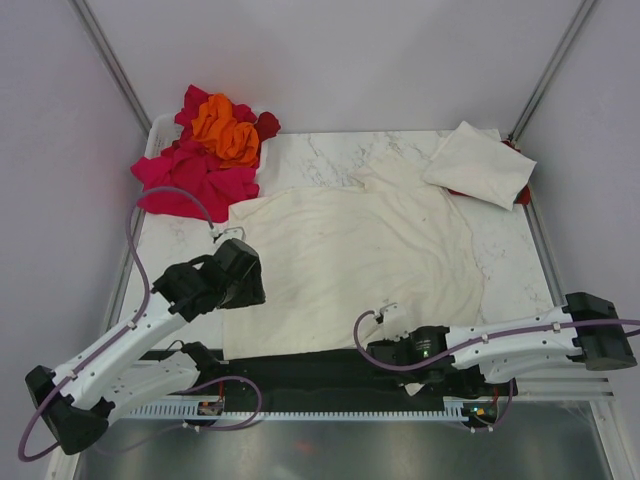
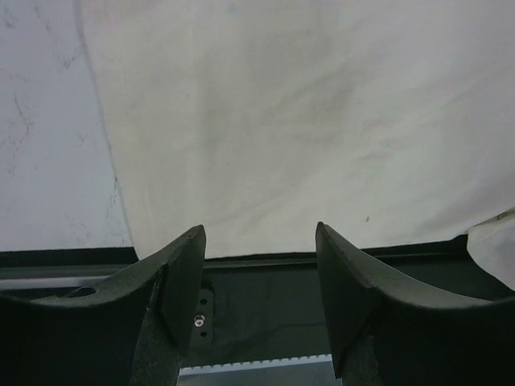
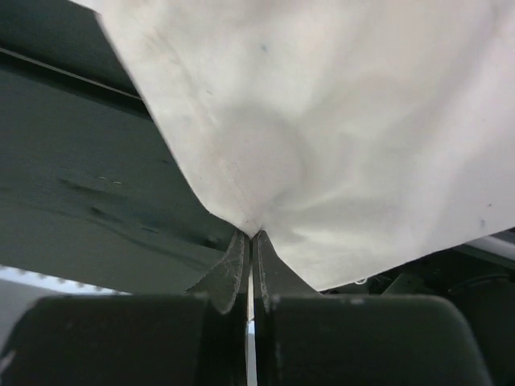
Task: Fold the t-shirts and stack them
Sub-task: Fold the tshirt
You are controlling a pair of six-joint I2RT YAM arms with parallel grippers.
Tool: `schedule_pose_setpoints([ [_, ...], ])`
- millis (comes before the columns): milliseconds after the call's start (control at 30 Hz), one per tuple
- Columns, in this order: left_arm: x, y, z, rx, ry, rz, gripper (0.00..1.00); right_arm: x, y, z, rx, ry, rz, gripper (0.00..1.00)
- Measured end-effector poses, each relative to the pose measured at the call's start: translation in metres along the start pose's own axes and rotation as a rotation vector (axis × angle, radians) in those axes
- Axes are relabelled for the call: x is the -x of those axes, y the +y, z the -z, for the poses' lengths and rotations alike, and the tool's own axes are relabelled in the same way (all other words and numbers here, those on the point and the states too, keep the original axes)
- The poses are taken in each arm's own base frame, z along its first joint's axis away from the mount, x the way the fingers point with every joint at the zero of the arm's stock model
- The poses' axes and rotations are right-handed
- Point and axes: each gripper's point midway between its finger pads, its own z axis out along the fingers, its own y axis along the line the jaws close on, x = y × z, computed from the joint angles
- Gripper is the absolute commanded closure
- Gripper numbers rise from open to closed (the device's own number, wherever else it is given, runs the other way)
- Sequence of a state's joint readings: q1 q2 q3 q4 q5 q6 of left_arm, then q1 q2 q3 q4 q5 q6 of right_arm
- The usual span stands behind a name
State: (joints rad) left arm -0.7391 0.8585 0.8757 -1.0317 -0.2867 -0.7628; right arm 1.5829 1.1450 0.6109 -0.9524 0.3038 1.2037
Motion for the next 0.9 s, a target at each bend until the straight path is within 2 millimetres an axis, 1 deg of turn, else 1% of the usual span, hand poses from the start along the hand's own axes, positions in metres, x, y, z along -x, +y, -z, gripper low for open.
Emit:
schedule_pose_setpoints([
  [33, -0.005, 0.002, -0.001, 0.019, 0.027, 0.011, 0.35, 0.006, 0.002, 0.004, 0.003, -0.020, 0.001, 1.00],
  [100, -0.016, 0.003, -0.003, 0.037, 0.084, 0.034, 0.35, 0.023, 0.013, 0.013, 0.034, -0.062, -0.021, 1.00],
  [167, -0.027, 0.004, -0.006, 0.041, 0.124, 0.059, 0.36, 0.051, 0.023, 0.019, 0.071, -0.100, -0.075, 1.00],
  [200, -0.032, 0.005, -0.007, 0.046, 0.141, 0.067, 0.36, 0.064, 0.023, 0.020, 0.078, -0.120, -0.105, 1.00],
  [233, -0.038, 0.007, -0.008, 0.051, 0.164, 0.077, 0.36, 0.081, 0.020, 0.019, 0.075, -0.141, -0.148, 1.00],
  [267, -0.045, 0.008, -0.010, 0.056, 0.183, 0.088, 0.37, 0.094, 0.016, 0.018, 0.074, -0.152, -0.184, 1.00],
  [367, -0.063, 0.014, -0.014, 0.065, 0.234, 0.124, 0.38, 0.140, -0.013, 0.017, 0.036, -0.192, -0.280, 1.00],
  [467, -0.079, 0.021, -0.016, 0.083, 0.280, 0.147, 0.39, 0.194, -0.047, 0.026, -0.003, -0.261, -0.355, 1.00],
  [500, -0.082, 0.022, -0.017, 0.088, 0.290, 0.151, 0.39, 0.208, -0.056, 0.030, -0.013, -0.283, -0.362, 1.00],
  [567, -0.085, 0.023, -0.017, 0.091, 0.296, 0.162, 0.40, 0.228, -0.071, 0.036, -0.029, -0.315, -0.373, 1.00],
  [600, -0.084, 0.022, -0.016, 0.088, 0.294, 0.167, 0.40, 0.237, -0.080, 0.038, -0.039, -0.331, -0.373, 1.00],
  [667, -0.084, 0.020, -0.015, 0.075, 0.289, 0.181, 0.40, 0.244, -0.103, 0.037, -0.076, -0.337, -0.385, 1.00],
  [800, -0.086, 0.019, -0.014, 0.068, 0.293, 0.200, 0.41, 0.243, -0.161, 0.033, -0.174, -0.315, -0.472, 1.00],
  [867, -0.088, 0.020, -0.016, 0.077, 0.301, 0.201, 0.41, 0.240, -0.179, 0.033, -0.205, -0.309, -0.507, 1.00],
  [900, -0.088, 0.021, -0.016, 0.081, 0.304, 0.200, 0.41, 0.240, -0.183, 0.033, -0.212, -0.308, -0.515, 1.00],
])
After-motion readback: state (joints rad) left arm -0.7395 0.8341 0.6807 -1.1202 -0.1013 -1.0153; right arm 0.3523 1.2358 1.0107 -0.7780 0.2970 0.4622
